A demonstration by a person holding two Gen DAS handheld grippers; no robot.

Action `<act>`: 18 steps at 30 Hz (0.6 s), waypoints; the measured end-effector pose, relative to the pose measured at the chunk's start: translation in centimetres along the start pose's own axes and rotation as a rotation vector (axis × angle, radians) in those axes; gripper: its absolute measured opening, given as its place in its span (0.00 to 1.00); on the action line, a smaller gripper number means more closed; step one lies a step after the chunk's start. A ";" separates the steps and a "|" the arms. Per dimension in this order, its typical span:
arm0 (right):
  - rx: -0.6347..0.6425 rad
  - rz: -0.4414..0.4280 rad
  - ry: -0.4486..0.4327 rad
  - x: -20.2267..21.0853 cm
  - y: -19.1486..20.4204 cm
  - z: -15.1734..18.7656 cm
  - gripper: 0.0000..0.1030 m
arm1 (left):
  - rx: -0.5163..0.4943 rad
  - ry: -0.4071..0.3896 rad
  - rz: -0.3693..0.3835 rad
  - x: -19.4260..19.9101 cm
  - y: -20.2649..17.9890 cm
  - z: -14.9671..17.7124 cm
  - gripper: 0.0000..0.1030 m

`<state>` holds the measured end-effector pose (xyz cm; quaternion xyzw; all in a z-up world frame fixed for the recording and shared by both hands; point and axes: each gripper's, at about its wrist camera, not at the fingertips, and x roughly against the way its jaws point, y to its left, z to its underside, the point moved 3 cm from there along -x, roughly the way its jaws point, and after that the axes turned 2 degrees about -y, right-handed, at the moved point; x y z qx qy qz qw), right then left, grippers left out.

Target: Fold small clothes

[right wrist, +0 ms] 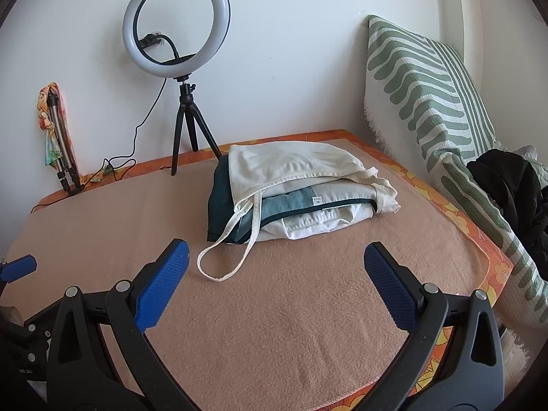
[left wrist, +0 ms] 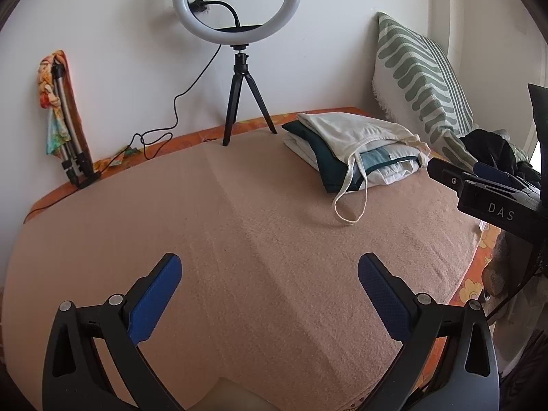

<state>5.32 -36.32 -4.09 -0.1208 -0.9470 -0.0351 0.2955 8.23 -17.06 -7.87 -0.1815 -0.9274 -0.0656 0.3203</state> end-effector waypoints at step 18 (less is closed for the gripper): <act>0.007 -0.014 0.011 -0.5 0.6 0.4 1.00 | -0.003 -0.008 -0.007 0.4 0.2 -0.1 0.99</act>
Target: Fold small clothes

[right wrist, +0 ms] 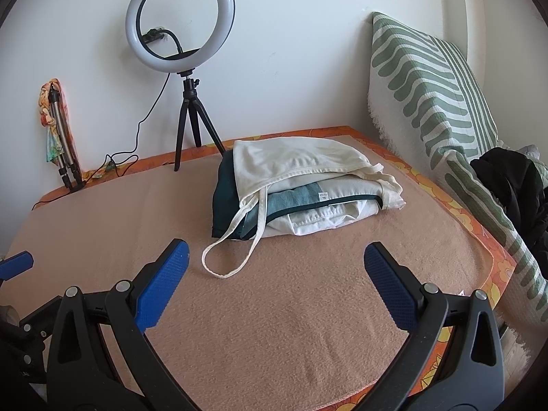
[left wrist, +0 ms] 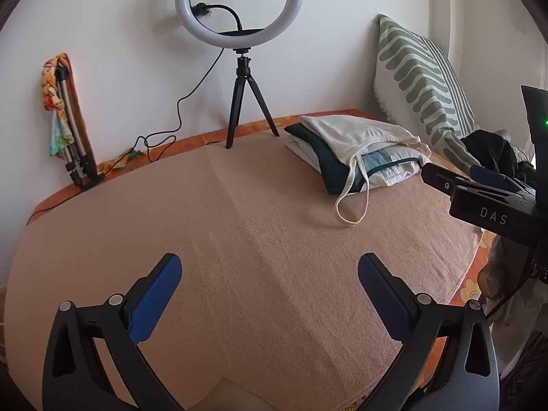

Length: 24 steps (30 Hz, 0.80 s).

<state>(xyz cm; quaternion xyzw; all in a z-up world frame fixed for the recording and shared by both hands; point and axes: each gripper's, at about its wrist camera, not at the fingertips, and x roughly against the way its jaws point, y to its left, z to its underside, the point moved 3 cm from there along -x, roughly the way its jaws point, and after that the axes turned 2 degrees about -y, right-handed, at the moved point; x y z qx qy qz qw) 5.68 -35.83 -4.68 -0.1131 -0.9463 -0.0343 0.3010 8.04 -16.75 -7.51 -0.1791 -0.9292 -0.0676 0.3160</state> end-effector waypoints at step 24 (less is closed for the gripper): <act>0.011 -0.015 0.005 -0.2 0.3 -0.3 1.00 | -0.009 -0.027 -0.007 0.7 0.0 -0.2 0.99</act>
